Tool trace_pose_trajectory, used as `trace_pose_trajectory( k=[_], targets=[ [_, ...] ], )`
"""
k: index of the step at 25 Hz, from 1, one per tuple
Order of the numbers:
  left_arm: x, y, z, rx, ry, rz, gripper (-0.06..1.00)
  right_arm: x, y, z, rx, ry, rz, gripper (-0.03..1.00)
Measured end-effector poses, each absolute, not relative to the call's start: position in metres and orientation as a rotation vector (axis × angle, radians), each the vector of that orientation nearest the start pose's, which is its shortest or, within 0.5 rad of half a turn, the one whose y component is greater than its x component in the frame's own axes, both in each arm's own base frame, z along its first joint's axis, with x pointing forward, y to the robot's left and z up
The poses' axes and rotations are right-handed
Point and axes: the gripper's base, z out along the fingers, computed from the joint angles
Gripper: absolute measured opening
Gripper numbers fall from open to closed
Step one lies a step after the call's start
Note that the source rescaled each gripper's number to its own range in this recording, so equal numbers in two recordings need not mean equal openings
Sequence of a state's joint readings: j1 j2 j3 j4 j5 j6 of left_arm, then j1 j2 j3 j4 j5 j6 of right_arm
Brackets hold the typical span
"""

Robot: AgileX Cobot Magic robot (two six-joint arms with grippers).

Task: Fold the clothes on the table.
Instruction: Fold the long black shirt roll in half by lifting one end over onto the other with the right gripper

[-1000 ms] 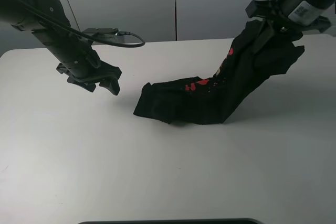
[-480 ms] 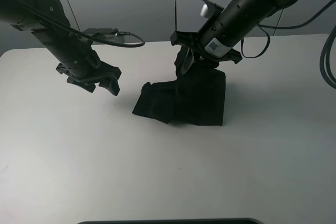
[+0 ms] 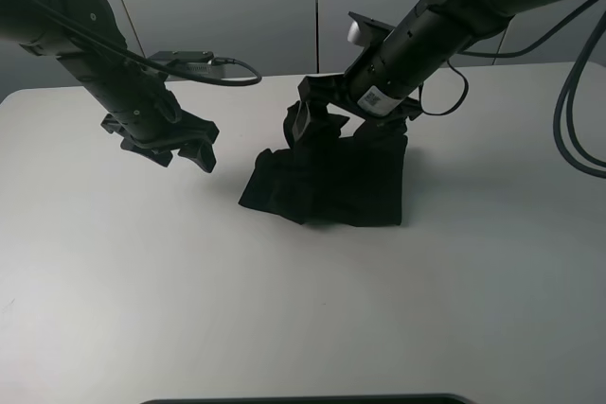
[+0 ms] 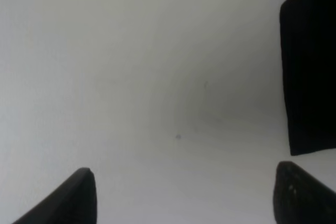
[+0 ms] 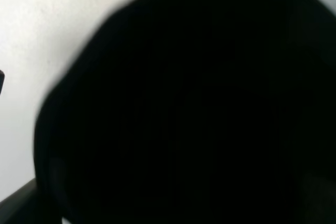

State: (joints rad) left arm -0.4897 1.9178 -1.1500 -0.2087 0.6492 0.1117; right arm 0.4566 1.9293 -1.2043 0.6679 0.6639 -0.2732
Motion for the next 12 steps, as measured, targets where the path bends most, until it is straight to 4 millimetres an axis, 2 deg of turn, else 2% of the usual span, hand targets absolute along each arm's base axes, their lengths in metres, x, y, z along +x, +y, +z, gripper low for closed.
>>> trace_pose_trajectory(
  k=[4,8,10,12],
  targets=[
    [0.315,-0.181,0.147,0.652,2.846,-0.276,0.89,0.323,0.194,0.186,-0.464,2.754,0.661,1.0],
    [0.316,-0.181,0.147,0.651,2.84,-0.275,0.89,0.317,0.178,0.218,-0.61,2.673,0.453,1.0],
    [0.316,-0.181,0.147,0.649,2.84,-0.277,0.89,0.316,0.168,0.224,-0.693,2.665,0.294,1.0],
    [0.316,-0.182,0.147,0.644,2.842,-0.283,0.89,0.313,0.16,0.221,-0.734,2.688,0.181,1.0]
  ],
)
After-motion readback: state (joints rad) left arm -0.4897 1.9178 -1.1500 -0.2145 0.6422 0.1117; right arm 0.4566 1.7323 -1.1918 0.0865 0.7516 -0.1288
